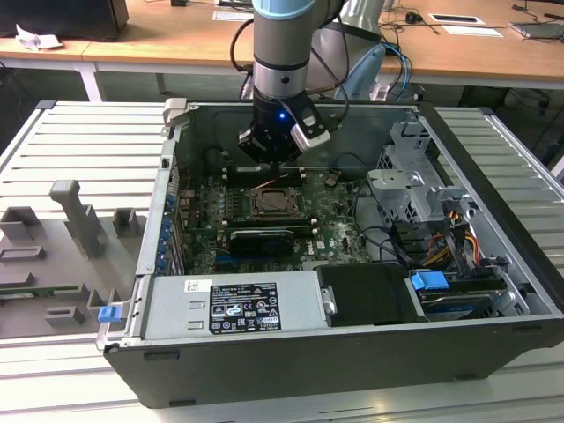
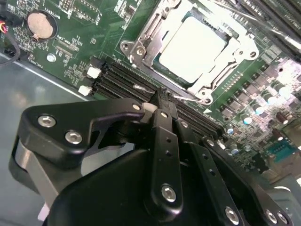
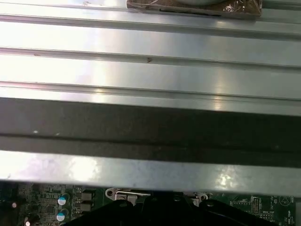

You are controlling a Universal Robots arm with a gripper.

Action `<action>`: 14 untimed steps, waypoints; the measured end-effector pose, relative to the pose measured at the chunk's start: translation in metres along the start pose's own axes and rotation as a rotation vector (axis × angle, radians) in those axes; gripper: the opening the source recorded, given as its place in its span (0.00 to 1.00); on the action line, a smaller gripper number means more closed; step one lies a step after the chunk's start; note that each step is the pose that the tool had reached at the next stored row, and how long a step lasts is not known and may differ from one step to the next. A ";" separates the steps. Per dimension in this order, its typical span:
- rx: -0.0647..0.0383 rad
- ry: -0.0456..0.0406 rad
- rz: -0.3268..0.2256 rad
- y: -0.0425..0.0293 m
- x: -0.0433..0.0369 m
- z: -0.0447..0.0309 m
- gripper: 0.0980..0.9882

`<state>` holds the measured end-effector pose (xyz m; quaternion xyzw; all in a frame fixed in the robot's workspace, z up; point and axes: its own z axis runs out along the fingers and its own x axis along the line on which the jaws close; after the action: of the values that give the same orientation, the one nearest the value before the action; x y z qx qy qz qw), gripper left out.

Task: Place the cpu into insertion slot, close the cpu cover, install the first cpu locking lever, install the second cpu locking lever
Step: 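Install the first cpu locking lever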

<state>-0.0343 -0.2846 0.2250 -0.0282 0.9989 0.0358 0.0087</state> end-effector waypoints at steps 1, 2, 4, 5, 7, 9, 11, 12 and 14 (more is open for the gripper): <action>0.000 0.0000 0.000 0.0009 -0.0009 0.0013 0.01; 0.000 0.0001 0.000 0.0015 -0.0023 0.0023 0.01; 0.000 0.0001 0.000 0.0017 -0.0046 0.0038 0.01; 0.000 0.0001 0.000 0.0017 -0.0061 0.0044 0.01; 0.000 0.0001 0.000 0.0014 -0.0097 0.0059 0.01; 0.000 0.0001 0.000 0.0011 -0.0115 0.0084 0.01; 0.000 0.0001 0.000 0.0007 -0.0117 0.0135 0.01; 0.000 0.0001 0.000 0.0006 -0.0121 0.0150 0.01; 0.000 0.0001 0.000 0.0004 -0.0128 0.0169 0.01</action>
<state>-0.0212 -0.2823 0.2084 -0.0283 0.9989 0.0358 0.0087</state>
